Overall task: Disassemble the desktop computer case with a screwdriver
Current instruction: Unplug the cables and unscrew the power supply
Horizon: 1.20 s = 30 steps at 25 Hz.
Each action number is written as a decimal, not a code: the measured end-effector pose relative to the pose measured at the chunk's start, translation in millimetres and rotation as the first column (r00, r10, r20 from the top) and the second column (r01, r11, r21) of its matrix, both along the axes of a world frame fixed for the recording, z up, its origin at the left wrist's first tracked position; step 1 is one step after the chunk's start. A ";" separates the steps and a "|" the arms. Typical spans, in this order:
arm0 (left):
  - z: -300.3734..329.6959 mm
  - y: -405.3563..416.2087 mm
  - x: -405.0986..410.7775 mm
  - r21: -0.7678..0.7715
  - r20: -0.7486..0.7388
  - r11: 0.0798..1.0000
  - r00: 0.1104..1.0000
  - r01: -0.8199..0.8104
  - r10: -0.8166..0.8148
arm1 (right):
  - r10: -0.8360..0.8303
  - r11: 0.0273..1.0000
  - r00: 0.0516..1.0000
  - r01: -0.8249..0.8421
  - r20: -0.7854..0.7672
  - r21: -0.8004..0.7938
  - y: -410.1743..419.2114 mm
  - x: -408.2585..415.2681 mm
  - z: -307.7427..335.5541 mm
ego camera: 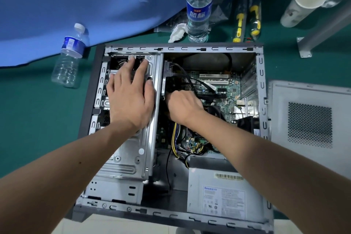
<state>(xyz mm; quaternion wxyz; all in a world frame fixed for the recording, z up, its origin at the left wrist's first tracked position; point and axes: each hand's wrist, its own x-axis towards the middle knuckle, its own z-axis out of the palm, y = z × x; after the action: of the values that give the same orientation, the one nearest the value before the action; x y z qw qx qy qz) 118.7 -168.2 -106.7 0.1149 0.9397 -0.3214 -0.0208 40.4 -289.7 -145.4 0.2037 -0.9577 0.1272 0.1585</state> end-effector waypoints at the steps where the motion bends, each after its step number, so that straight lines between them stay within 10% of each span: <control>1: 0.0 0.1 -0.3 -0.001 -0.001 1.000 1.000 0.000 0.000 | -0.031 0.999 0.999 0.031 -0.009 0.009 0.7 -0.2 -1.0; 30: -3.9 1.2 1.7 0.007 0.016 1.000 1.000 0.005 -0.005 | -0.008 0.997 1.000 0.010 0.027 -0.070 4.0 -1.0 -4.1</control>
<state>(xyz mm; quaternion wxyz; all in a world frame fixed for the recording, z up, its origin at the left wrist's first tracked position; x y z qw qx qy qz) 120.3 -167.0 -110.6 0.1091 0.9394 -0.3248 -0.0144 39.4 -285.7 -149.5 0.1723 -0.9657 0.1343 0.1400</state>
